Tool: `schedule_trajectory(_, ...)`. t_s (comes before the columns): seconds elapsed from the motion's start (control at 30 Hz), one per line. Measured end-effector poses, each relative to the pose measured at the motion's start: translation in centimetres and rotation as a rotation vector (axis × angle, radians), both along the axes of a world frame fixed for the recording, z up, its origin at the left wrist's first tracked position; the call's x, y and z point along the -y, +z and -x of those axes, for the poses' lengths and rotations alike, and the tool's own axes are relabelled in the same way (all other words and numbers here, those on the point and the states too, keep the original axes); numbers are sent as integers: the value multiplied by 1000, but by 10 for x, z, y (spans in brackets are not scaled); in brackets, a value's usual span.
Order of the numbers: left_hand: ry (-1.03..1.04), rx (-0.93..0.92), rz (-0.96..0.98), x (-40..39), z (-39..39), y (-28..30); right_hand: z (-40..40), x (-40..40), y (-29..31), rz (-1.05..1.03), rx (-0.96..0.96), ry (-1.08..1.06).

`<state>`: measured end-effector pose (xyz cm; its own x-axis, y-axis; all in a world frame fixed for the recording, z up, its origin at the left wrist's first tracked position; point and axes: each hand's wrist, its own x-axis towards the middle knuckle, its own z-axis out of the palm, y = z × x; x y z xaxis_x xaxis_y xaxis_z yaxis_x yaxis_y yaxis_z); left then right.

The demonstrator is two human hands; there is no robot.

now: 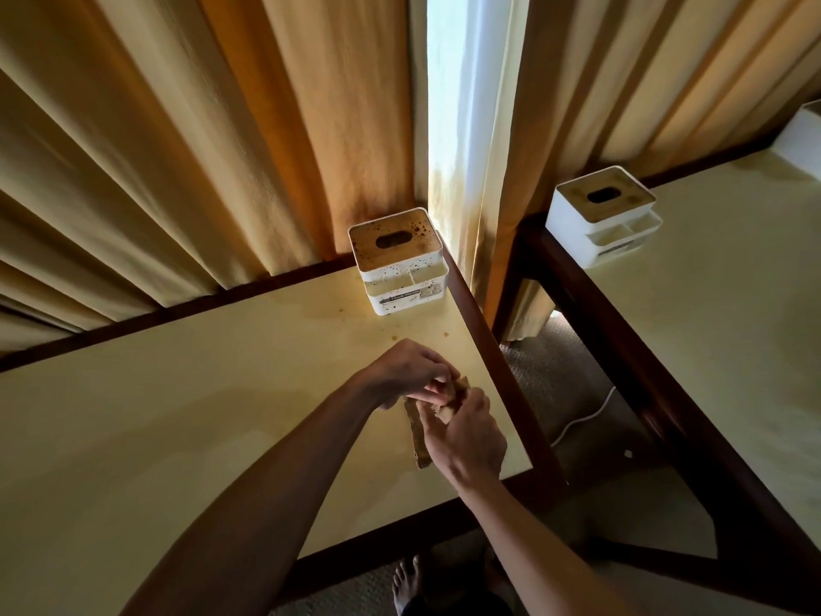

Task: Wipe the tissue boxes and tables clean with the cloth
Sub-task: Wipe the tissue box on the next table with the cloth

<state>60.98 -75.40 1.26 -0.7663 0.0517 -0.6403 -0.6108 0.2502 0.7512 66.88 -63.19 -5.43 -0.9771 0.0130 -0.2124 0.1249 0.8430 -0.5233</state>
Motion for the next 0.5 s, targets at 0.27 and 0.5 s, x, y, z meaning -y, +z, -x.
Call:
schedule_trajectory(0.27,-87,-33,70,0,7,17,13,-3,10,101,37,-197)
schedule_trajectory(0.5,-103,-99,69,0,8,10,13,-24,15,27,-28,4)
